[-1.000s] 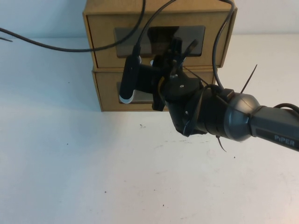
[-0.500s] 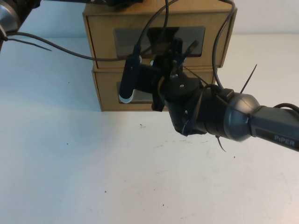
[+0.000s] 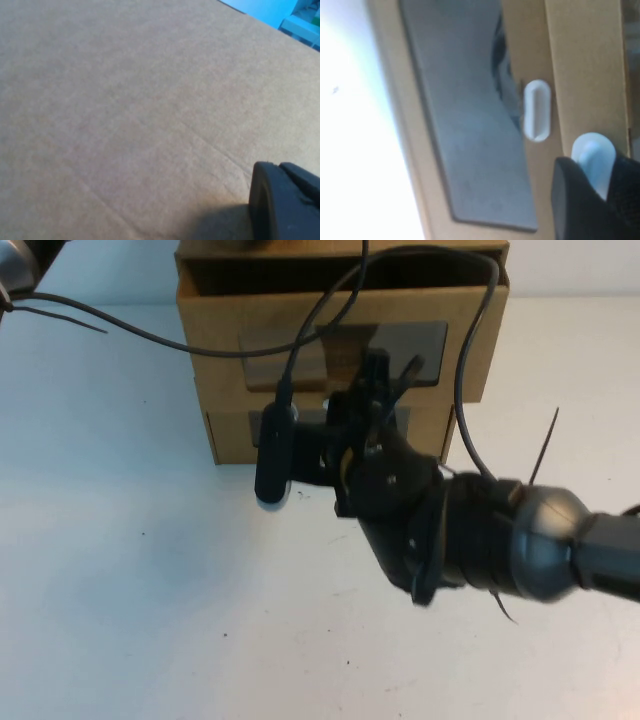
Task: Open the shoe box
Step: 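Pull the top drawer of the cardboard box fully open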
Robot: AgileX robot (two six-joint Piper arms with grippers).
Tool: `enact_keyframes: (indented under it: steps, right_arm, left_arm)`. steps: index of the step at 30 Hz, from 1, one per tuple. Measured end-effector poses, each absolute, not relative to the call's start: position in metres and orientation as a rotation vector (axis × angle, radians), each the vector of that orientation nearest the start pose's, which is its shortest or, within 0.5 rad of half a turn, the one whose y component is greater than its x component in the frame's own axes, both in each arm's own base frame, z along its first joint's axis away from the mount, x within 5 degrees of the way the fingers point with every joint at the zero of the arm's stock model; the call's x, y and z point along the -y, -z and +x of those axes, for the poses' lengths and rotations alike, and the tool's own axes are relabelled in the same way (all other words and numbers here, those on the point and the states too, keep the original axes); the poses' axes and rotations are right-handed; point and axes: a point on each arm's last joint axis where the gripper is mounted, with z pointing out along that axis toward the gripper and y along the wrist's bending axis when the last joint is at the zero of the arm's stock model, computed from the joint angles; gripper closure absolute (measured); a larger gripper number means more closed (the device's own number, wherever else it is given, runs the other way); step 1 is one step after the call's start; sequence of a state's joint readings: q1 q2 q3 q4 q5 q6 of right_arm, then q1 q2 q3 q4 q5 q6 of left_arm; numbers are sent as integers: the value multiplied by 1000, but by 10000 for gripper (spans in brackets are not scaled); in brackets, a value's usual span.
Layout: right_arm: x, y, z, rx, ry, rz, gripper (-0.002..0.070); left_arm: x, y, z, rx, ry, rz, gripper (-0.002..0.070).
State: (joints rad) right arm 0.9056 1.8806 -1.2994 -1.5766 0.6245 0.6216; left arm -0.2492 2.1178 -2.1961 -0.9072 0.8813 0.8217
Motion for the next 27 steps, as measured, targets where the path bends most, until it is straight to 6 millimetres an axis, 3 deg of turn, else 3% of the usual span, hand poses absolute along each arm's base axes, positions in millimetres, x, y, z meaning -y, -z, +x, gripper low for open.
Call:
enact_keyframes:
  steps: [17, 27]
  right_arm:
    - [-295, -234, 212, -1603, 506, -1339, 558]
    - [-300, -232, 178, -1633, 515, -1343, 558]
  left_arm:
    - [171, -374, 458, -1898, 813, 727, 680]
    - [172, -373, 455, -1912, 846, 749, 680]
